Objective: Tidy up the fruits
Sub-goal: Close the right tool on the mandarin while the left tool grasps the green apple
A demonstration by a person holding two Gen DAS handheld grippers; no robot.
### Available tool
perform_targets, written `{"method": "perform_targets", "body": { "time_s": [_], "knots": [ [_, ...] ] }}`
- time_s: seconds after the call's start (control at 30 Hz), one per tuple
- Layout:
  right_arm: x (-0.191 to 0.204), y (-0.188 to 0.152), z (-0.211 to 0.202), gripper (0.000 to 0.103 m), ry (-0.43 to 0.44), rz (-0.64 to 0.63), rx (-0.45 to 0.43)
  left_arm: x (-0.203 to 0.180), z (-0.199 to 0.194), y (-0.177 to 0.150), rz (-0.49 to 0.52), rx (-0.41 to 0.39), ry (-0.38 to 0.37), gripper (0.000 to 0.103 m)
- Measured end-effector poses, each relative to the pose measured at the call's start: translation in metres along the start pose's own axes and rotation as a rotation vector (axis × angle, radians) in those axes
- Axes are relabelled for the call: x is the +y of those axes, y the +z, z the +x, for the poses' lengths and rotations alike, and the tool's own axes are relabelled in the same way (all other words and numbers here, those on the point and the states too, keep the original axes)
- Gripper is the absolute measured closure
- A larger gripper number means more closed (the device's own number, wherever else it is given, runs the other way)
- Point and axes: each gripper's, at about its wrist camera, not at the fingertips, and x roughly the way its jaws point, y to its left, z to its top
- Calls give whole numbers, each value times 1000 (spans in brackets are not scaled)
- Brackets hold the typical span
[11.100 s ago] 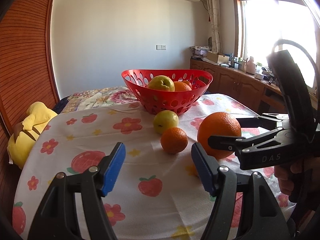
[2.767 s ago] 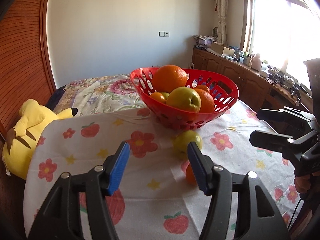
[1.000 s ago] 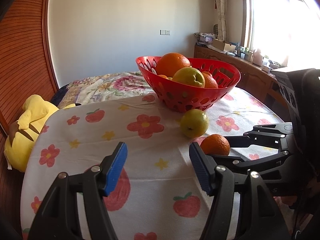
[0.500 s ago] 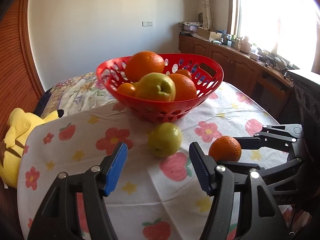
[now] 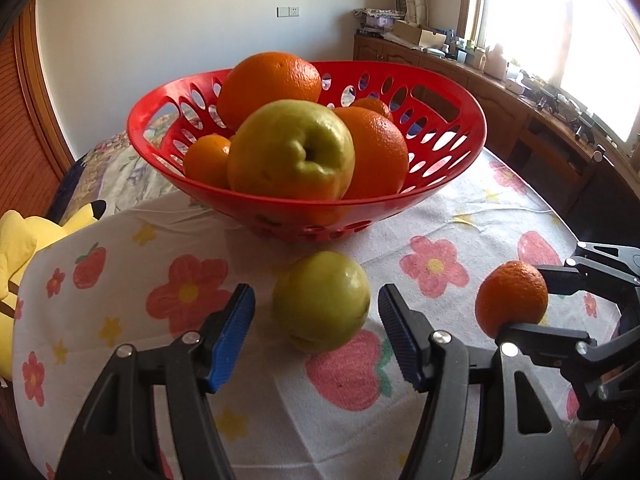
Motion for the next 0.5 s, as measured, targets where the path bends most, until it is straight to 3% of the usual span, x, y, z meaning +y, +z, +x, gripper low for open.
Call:
{"method": "perform_targets", "body": {
  "time_s": [0.17, 0.27, 0.5],
  "knots": [
    [1, -1, 2, 57, 4, -5, 6, -2, 9, 2, 1, 11, -21, 39],
    [1, -2, 1, 57, -3, -6, 8, -3, 11, 1, 2, 20, -12, 52],
    [1, -3, -1, 57, -11, 4, 4, -8, -4, -16, 24, 6, -21, 53]
  ]
}}
